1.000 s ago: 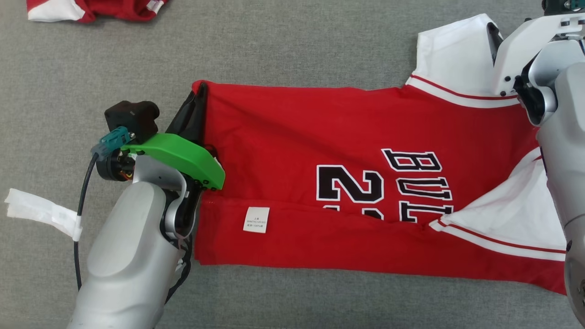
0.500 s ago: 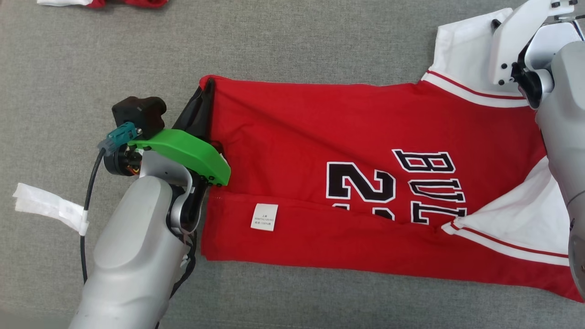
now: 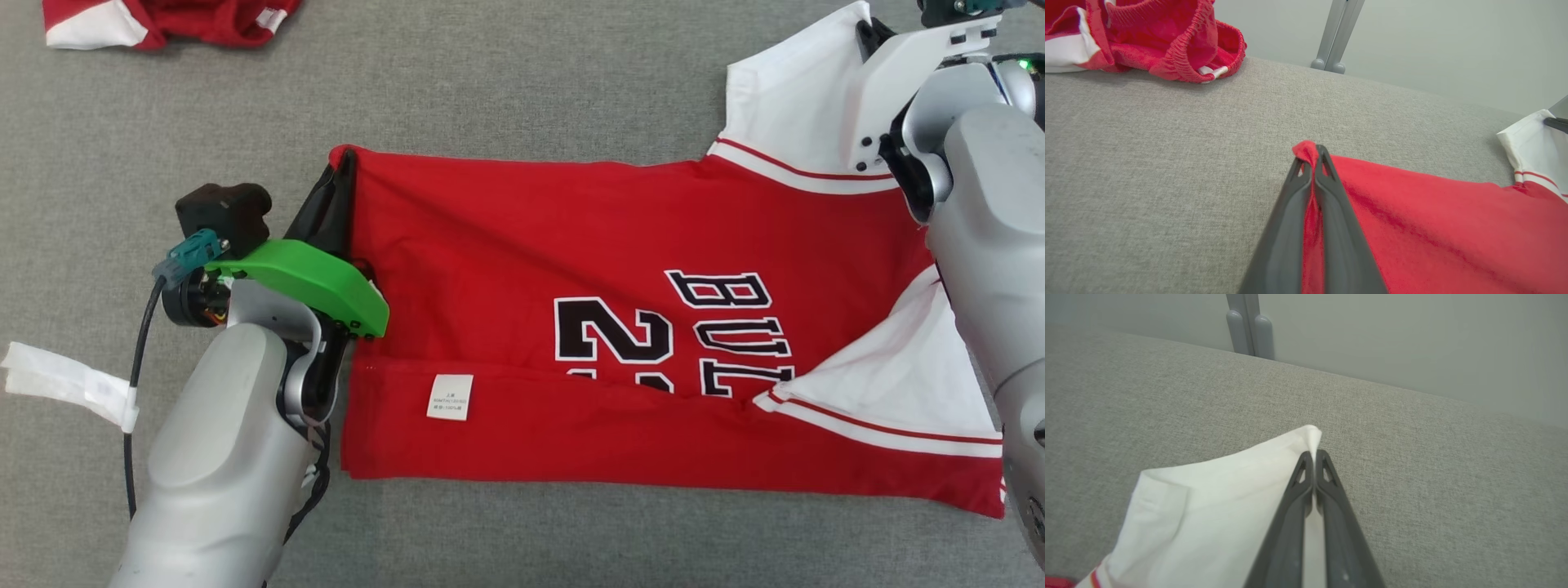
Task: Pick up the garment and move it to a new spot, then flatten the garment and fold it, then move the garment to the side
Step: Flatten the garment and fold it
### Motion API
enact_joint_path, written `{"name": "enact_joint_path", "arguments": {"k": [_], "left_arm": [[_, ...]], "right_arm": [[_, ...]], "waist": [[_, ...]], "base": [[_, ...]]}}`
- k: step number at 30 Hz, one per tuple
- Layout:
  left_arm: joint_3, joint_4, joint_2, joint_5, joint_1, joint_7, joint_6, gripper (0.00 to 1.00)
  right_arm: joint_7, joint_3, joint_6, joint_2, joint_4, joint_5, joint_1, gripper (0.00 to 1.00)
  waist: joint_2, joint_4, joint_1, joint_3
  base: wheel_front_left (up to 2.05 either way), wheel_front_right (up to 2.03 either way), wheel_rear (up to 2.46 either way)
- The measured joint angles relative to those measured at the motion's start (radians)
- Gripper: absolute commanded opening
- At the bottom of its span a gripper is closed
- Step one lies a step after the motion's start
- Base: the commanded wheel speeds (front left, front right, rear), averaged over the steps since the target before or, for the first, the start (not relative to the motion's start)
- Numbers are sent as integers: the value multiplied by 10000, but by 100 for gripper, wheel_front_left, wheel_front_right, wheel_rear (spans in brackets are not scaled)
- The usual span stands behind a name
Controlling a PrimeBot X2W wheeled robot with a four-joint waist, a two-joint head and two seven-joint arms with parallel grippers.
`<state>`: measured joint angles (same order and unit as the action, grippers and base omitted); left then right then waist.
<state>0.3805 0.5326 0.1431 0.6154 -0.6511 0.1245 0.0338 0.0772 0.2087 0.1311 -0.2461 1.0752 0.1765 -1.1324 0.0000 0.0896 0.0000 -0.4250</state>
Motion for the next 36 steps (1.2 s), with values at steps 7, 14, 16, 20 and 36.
{"name": "enact_joint_path", "arguments": {"k": [7, 14, 16, 20, 36], "left_arm": [[-111, -242, 313, 104, 662, 44, -107, 0], [-109, -1290, 681, 153, 1627, -19, -253, 0], [-115, -1743, 817, 176, 1995, -104, -343, 0], [-232, -2615, 1087, 265, 2835, -194, -571, 0], [-658, -3432, 1074, 1218, 5467, 2, -1126, 0]], "right_arm": [[-410, 1350, 0, -763, -1921, 1766, 1375, 0], [-134, 1661, 0, -1758, -4974, 3264, 3447, 0], [61, 1409, 0, -1962, -5985, 3521, 4242, 0], [468, 589, 0, -2057, -7751, 3659, 5974, 0], [1323, -1569, -4, 169, -10705, 2658, 10731, 0]], "waist": [[0, -504, 0, 539], [0, -1017, 0, 1223], [0, -1151, 0, 1426], [0, -1391, 0, 1760], [0, -1812, -1, 2476]], "base": [[0, 0, 0], [0, 0, 0], [0, 0, 0], [0, 0, 0], [0, 0, 0]]}}
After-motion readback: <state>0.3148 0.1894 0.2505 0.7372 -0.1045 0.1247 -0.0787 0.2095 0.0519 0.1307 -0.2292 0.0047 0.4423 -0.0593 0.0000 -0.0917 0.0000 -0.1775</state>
